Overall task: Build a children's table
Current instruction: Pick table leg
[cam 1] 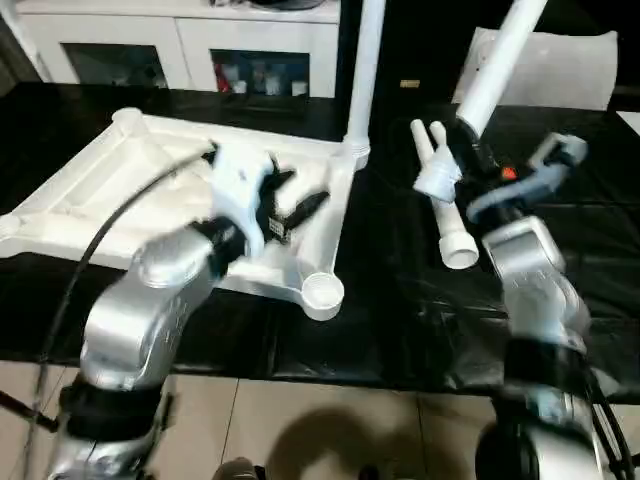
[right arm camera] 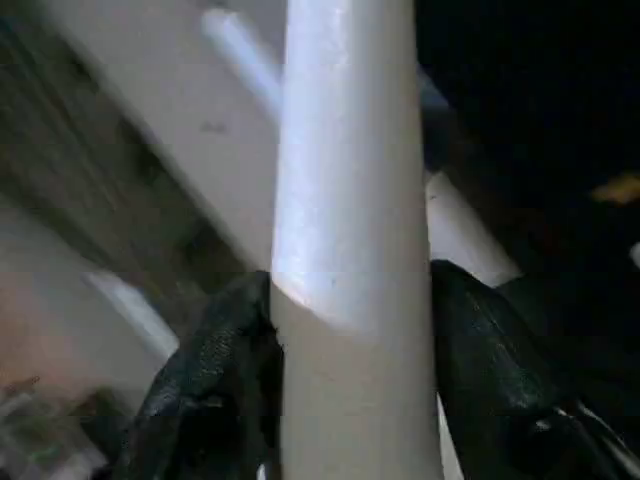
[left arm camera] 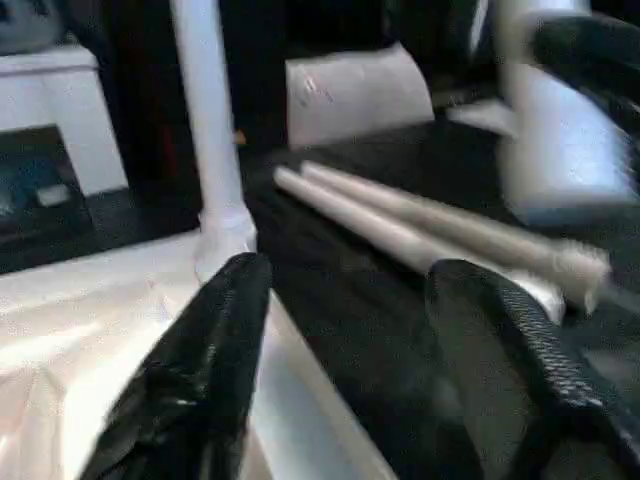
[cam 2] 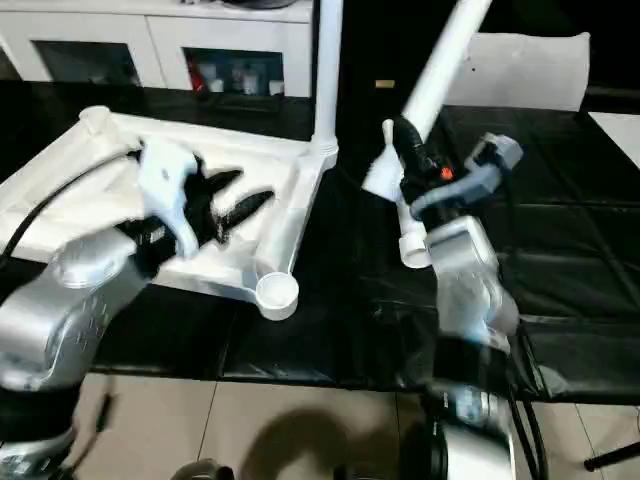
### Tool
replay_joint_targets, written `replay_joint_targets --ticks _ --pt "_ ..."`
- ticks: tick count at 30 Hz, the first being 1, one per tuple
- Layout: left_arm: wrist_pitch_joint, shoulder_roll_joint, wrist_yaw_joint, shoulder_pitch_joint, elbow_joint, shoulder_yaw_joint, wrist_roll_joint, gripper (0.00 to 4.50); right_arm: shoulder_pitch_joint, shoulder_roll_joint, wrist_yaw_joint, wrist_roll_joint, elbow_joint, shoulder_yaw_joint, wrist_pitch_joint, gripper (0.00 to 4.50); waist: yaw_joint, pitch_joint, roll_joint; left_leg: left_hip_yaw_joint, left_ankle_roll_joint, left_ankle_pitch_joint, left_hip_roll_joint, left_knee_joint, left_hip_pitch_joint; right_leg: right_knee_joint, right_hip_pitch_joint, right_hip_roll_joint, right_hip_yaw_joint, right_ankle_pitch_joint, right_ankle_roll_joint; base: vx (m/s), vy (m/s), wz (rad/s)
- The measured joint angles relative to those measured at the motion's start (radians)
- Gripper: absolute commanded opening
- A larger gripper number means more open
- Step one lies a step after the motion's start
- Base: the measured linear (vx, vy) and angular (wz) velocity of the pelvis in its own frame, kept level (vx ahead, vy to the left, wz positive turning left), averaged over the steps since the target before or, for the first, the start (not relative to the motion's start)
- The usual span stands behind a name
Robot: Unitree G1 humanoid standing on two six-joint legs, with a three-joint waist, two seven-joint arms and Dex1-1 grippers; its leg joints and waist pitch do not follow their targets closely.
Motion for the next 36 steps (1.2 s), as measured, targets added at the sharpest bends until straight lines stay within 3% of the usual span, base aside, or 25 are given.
replay_joint_targets --ticks 5,8,12,16,26,27,36 --pt "0.026 -0.07 0.026 -0.081 0.065 0.094 -0.1 3.5 0.09 -0.022 0.142 0.146 -0.133 0.079 0.168 1.91 0.003 -0.003 0.005 0.0 0.0 0.0 0.0 -0.001 -0.001 -0.004 0.001 0.0 0.0 0.0 0.001 0.0 0.0 0.0" --pt "0.073 -0.147 0.017 -0.152 0.1 0.157 -0.228 3.78 0.108 -0.064 0.21 0.215 -0.177 0.102 0.259 1.91 0.022 -0.003 0.005 0.0 0.001 0.0 0.0 0.0 -0.004 -0.009 0.001 0.0 -0.002 0.001 0.002 0.0 0.0 0.0" --pt "0.113 -0.217 0.028 -0.247 0.134 0.221 -0.358 3.93 0.128 -0.093 0.264 0.27 -0.21 0.142 0.32 1.91 0.038 -0.004 0.004 0.0 0.005 -0.001 0.0 0.0 -0.006 -0.014 0.002 -0.002 -0.002 0.004 0.001 0.0 0.0 0.0" --pt "0.15 -0.26 0.03 -0.283 0.168 0.264 -0.459 3.95 0.151 -0.127 0.304 0.288 -0.219 0.175 0.367 1.91 0.045 -0.005 0.005 0.0 0.006 -0.001 0.0 0.0 -0.01 -0.016 0.001 -0.003 -0.002 0.005 0.002 0.0 0.0 0.0" --pt "0.206 -0.252 -0.07 -0.295 0.224 0.266 -0.559 3.95 0.179 -0.203 0.405 0.307 -0.22 0.24 0.44 1.91 0.055 -0.005 0.005 0.0 0.007 0.0 0.0 0.0 -0.015 -0.017 0.001 -0.002 -0.005 0.005 0.004 0.0 0.0 0.0" --pt "0.206 -0.241 -0.093 -0.295 0.231 0.262 -0.564 3.67 0.178 -0.211 0.418 0.308 -0.221 0.251 0.446 1.91 0.057 -0.005 0.005 0.0 0.007 0.001 0.0 0.0 -0.015 -0.017 0.001 -0.003 -0.005 0.005 0.004 0.0 0.0 0.0" --pt "0.227 -0.131 -0.333 -0.233 0.272 0.159 -0.558 3.6 0.177 -0.278 0.496 0.281 -0.22 0.314 0.456 1.89 0.059 -0.005 0.005 0.0 0.01 0.003 0.001 0.0 -0.014 -0.019 0.0 -0.004 -0.004 0.007 0.01 0.0 0.0 0.0"
